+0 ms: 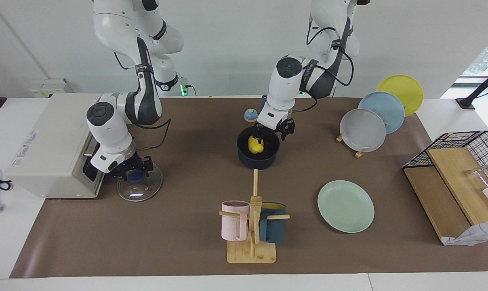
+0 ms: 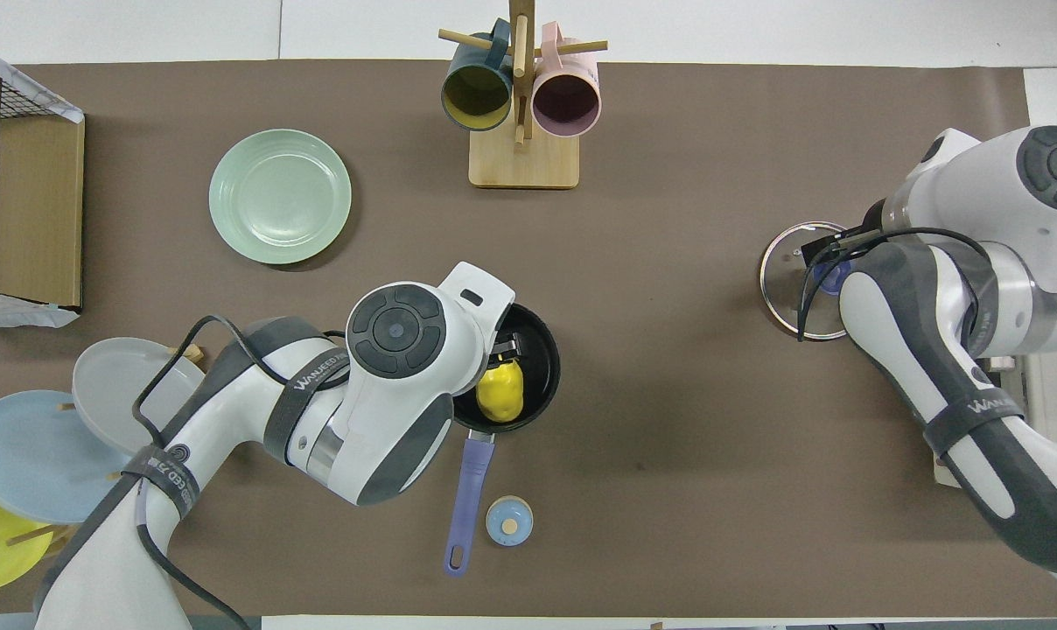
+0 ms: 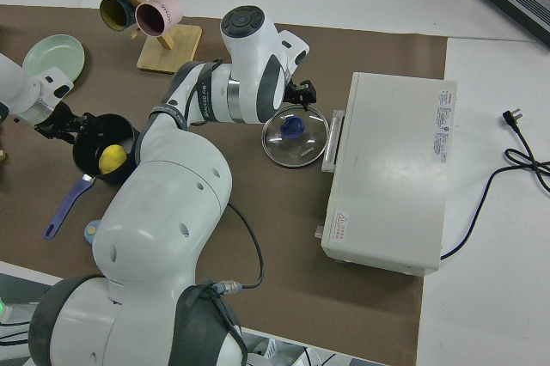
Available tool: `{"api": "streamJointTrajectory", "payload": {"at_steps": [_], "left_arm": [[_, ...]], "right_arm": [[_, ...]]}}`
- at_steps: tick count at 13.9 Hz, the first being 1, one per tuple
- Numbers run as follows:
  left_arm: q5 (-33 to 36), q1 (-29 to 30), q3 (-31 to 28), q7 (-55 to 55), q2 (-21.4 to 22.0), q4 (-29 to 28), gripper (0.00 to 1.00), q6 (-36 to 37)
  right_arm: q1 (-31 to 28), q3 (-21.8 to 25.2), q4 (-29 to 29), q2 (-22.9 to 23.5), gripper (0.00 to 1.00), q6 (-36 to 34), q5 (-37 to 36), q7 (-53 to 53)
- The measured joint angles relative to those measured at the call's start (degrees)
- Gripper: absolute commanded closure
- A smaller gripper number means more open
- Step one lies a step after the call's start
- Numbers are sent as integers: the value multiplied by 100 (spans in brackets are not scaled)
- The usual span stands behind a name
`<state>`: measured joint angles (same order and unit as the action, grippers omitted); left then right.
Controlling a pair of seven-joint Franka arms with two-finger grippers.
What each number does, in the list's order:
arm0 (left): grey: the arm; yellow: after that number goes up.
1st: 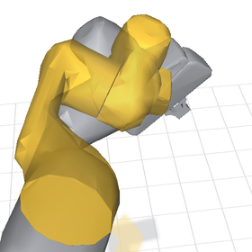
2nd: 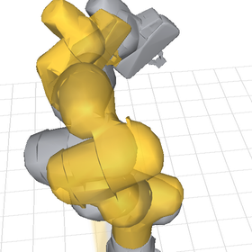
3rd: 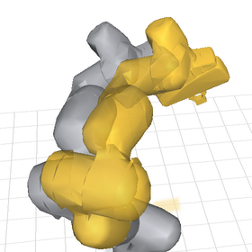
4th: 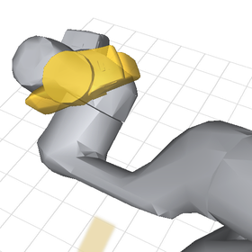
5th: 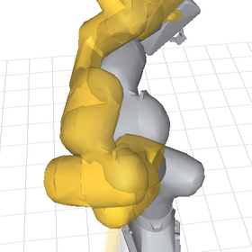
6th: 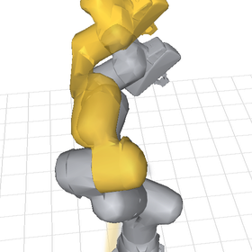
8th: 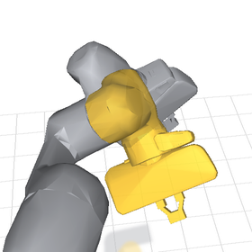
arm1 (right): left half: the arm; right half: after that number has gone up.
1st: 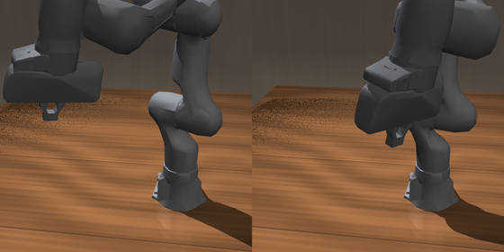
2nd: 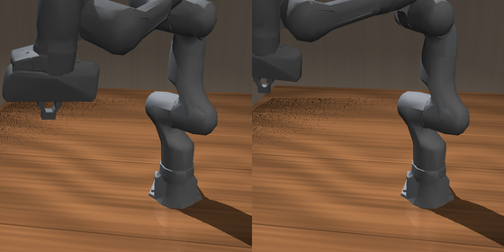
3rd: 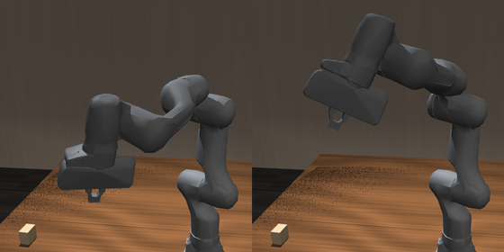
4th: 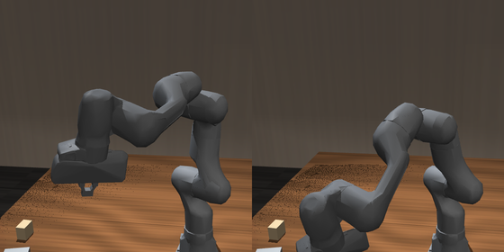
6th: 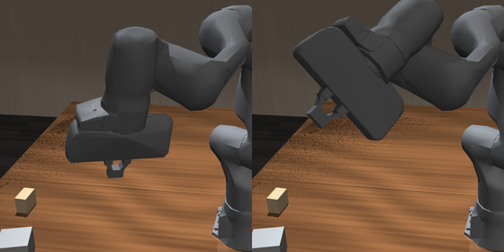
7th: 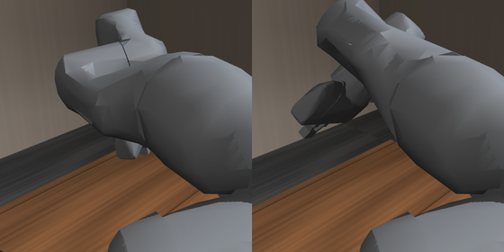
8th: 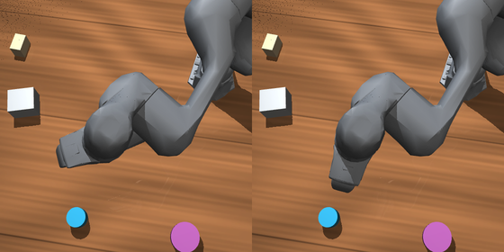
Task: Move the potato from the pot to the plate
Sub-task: 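Grasp the yellow potato with the left gripper while the right gripper sets the lid down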
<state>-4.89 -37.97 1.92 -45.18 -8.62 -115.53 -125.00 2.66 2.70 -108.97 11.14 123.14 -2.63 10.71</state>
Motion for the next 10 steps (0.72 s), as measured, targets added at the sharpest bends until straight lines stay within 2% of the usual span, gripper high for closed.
{"api": "streamJointTrajectory", "payload": {"at_steps": [5,10], "left_arm": [[-41,-261,2,-117,-67,-245,0,-213],[-46,-344,-4,-158,-337,-288,0,-506]], "right_arm": [[-26,28,687,-455,0,-1535,7,-336],[-6,-19,809,-1067,0,-2509,9,-576]]}}
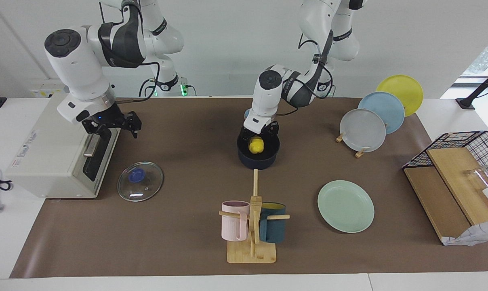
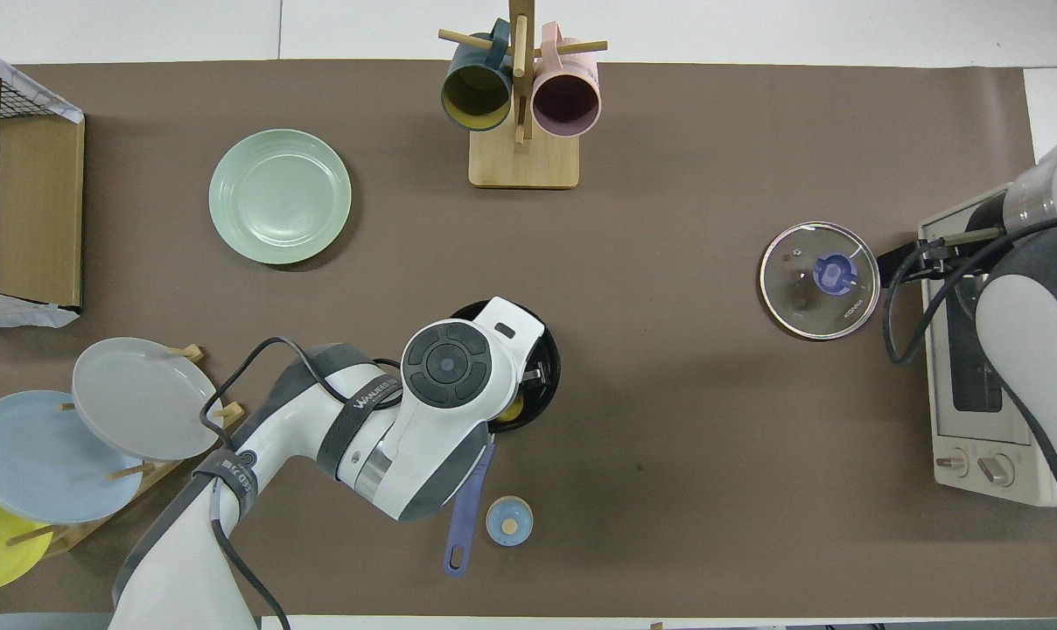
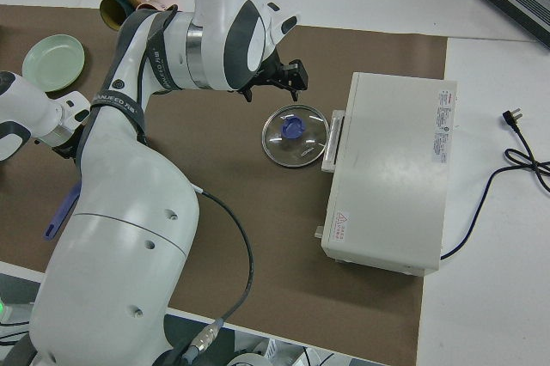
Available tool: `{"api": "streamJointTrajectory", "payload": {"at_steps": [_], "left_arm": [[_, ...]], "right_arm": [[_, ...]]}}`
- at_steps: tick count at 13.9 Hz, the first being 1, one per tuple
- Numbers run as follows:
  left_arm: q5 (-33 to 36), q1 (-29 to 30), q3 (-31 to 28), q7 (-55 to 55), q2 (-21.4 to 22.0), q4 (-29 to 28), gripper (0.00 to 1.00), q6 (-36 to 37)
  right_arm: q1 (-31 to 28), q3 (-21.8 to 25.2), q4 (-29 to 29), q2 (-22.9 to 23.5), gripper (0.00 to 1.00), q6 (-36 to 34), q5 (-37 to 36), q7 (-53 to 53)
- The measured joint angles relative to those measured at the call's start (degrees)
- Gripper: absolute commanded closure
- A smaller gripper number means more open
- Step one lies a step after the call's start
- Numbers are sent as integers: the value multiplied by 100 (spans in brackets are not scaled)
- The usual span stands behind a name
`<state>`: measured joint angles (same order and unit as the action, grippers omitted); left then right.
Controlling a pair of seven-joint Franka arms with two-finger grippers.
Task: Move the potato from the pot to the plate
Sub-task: 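Grasp the yellow potato with the left gripper while the right gripper sets the lid down, then lift the potato and carry it toward the green plate with the left gripper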
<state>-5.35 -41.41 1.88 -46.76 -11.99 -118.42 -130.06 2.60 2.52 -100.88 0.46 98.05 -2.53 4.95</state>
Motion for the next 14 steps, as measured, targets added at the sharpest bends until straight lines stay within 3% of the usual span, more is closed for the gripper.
{"api": "streamJointTrajectory", "payload": {"at_steps": [3,4,7,10,14], "left_arm": [[0,-5,-1,0,-96,7,1,-79],[0,-7,-1,0,-96,7,8,-79],[0,-8,-4,-1,-82,24,59,-80],[0,-9,-8,-1,-80,26,97,-78],[0,-9,-9,-1,-80,30,100,-76]], "right_arm": [[-53,23,-4,-231,0,-282,-5,-1],[-67,32,-4,-229,0,-282,-13,-1],[-65,24,94,-216,0,-320,-89,-1],[-56,28,141,-213,0,-376,-89,-1],[-41,42,141,-207,0,-379,-89,-1]]}}
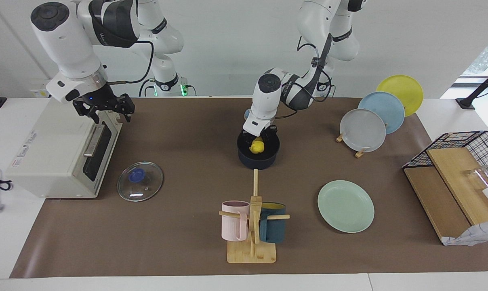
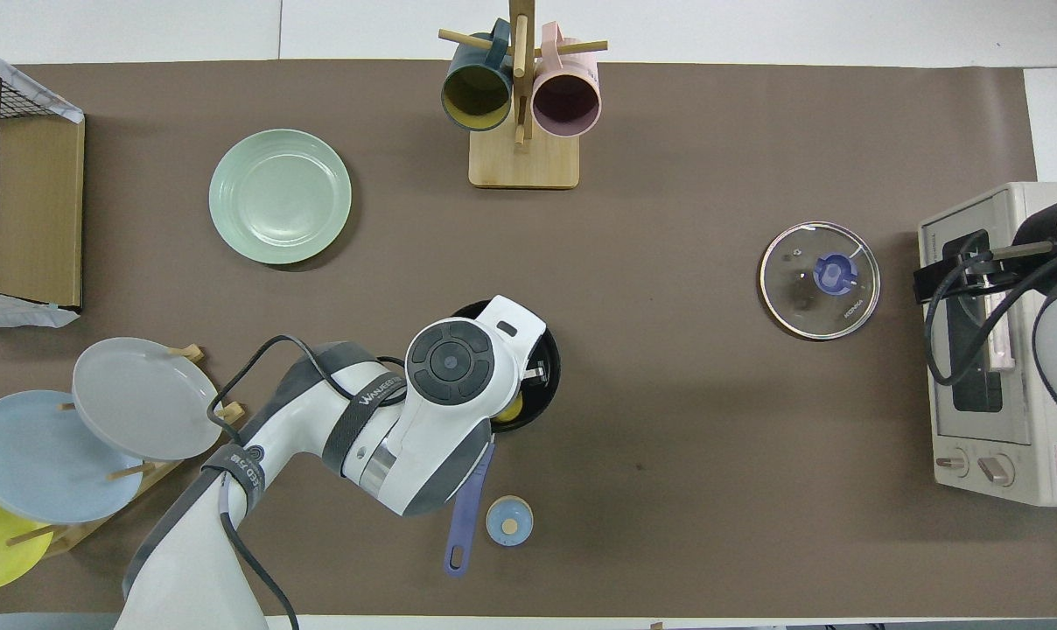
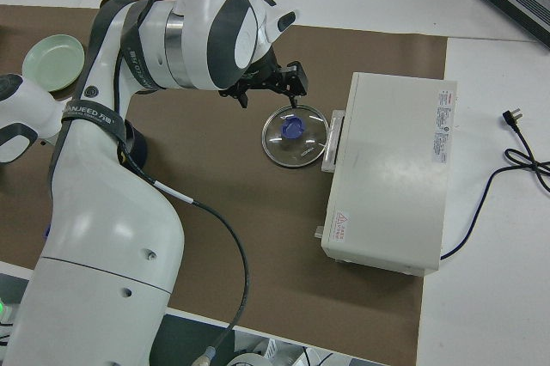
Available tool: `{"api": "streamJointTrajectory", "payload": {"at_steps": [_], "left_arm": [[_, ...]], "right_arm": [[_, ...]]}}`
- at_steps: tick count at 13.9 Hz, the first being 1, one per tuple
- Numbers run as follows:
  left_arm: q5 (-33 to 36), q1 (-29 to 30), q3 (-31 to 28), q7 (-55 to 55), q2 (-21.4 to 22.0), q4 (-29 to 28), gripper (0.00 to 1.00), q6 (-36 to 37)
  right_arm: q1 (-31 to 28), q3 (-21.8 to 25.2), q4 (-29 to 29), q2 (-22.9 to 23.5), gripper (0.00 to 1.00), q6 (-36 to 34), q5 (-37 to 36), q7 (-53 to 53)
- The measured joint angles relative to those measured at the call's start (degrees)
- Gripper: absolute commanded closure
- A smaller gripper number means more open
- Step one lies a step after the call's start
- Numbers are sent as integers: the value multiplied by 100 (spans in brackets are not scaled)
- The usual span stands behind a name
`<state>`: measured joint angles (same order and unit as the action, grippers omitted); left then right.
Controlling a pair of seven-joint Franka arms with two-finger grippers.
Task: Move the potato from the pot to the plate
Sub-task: 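Lift the potato and carry it toward the green plate with the left gripper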
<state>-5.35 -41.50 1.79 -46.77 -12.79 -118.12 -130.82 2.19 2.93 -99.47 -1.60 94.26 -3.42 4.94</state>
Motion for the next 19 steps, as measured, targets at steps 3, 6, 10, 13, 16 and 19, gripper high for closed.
{"api": "streamJointTrajectory", "payload": {"at_steps": [3,6,10,13,16,19], "left_arm": [[-1,1,-29,0,7,159,100,251],[-1,128,-110,1,164,691,100,1076],[-90,786,-139,357,362,1635,100,2312],[-103,1265,-160,1053,355,2010,100,2784],[-102,1857,-182,1799,289,2149,100,2835],[-31,2487,-198,2674,112,2245,100,2825]], "right_arm": [[-3,14,0,1,0,-3,0,0],[-5,42,1,1,0,-9,1,0],[-4,49,15,1,0,-35,7,0],[-4,58,69,0,0,-35,44,-1],[-5,86,98,-4,0,-35,98,-2],[-3,94,119,-9,0,-35,132,-1]]}}
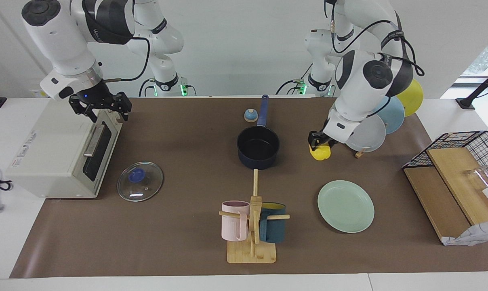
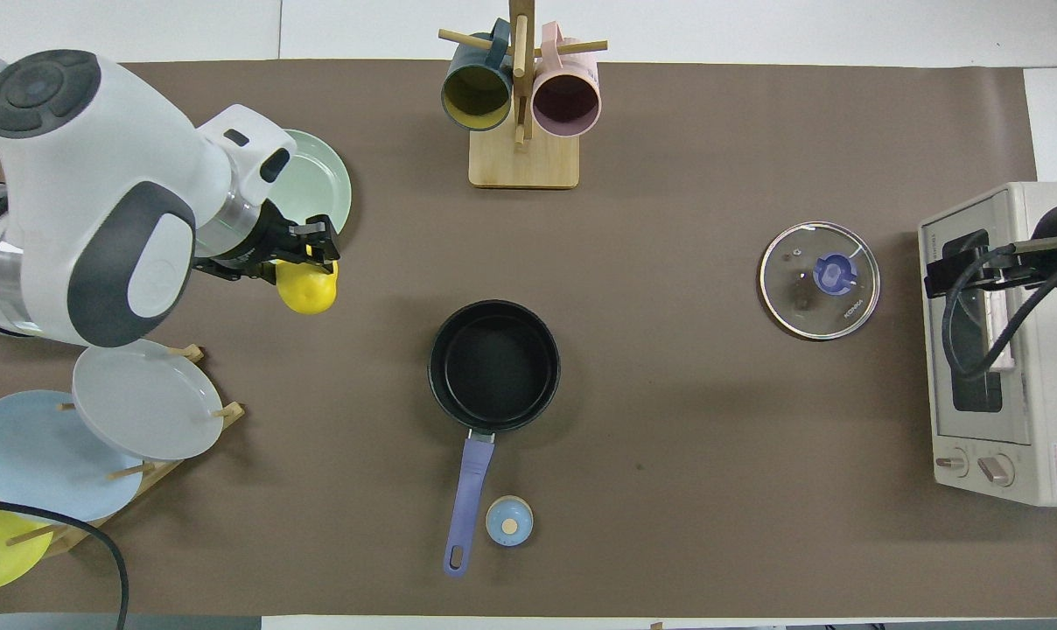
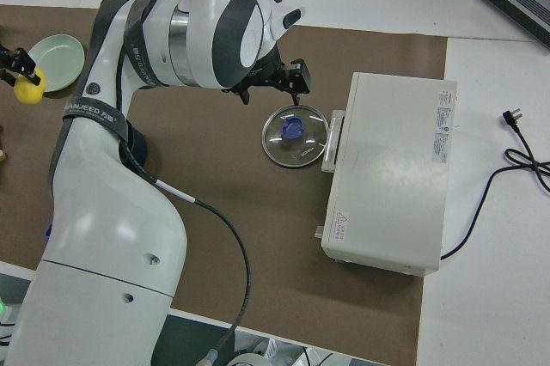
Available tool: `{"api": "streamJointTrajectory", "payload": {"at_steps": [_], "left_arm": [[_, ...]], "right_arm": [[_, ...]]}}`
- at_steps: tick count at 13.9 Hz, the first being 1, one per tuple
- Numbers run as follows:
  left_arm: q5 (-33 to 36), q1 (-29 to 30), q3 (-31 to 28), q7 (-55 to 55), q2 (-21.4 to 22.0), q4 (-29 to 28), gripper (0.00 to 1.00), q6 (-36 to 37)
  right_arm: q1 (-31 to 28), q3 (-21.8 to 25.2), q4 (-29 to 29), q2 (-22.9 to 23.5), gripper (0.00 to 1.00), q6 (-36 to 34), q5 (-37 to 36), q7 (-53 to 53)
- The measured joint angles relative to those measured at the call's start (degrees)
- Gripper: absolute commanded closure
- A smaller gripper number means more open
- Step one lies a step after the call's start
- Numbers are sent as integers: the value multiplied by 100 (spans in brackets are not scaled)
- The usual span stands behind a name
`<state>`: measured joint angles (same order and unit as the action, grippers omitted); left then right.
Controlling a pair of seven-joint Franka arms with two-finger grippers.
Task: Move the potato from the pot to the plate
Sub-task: 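Lift the potato and carry it toward the green plate with the left gripper, then lower the potato onto the green plate and open the left gripper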
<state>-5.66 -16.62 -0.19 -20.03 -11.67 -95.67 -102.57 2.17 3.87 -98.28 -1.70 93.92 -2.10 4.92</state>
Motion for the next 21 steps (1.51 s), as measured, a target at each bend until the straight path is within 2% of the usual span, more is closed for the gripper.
{"api": "streamJointTrajectory", "payload": {"at_steps": [4,8,10,15,18,19,21], "left_arm": [[116,499,-3,632,-456,170,100,-313],[204,649,-2,837,-1415,977,100,-532],[209,681,-1,946,-1766,1207,100,-722],[431,733,0,1148,-2115,1282,100,-1401],[440,732,8,1266,-2144,1271,32,-1507],[440,732,12,1297,-2153,1248,4,-1565],[440,732,15,1316,-2164,1206,0,-1642]], "right_arm": [[30,-1,0,-4,0,0,32,0],[81,-55,0,-7,0,0,95,0],[100,-68,0,-7,0,0,95,0],[100,-67,0,-7,0,0,95,0],[100,-67,0,-7,0,0,95,-1],[100,-67,0,-7,0,0,95,-1],[100,-67,0,-7,0,0,95,-1]]}}
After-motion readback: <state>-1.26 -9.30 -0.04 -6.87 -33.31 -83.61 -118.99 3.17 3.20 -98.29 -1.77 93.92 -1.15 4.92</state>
